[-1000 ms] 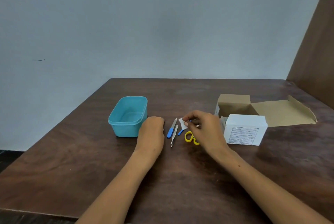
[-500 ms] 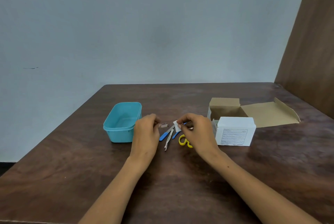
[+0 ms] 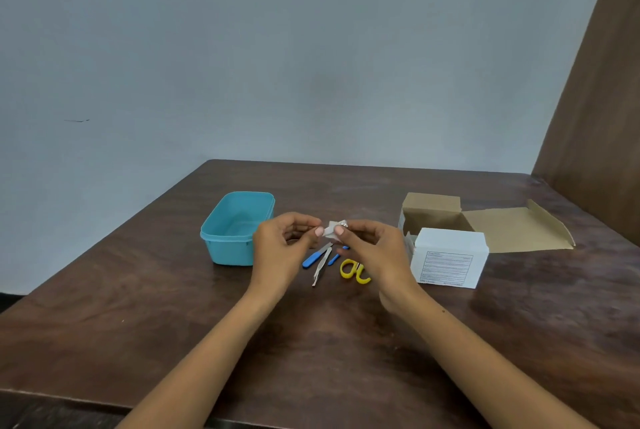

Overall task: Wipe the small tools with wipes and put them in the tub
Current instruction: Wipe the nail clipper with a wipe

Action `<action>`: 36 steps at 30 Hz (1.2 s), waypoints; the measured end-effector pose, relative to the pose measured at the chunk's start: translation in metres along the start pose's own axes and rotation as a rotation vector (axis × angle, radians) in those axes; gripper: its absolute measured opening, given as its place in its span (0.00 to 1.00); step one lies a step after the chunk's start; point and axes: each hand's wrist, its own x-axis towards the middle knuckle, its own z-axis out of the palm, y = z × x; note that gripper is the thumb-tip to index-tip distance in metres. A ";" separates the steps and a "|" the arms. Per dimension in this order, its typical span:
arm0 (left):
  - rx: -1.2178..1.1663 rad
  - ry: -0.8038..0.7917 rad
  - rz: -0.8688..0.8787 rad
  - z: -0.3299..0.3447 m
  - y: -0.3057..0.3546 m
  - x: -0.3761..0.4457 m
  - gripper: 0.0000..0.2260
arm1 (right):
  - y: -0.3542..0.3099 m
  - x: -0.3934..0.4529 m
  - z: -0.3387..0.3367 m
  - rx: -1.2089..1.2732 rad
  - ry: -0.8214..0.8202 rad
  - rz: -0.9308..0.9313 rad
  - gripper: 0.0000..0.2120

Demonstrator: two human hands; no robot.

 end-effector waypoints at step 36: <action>0.029 -0.250 0.076 0.004 -0.010 0.002 0.12 | 0.007 0.006 -0.002 -0.106 -0.005 -0.219 0.06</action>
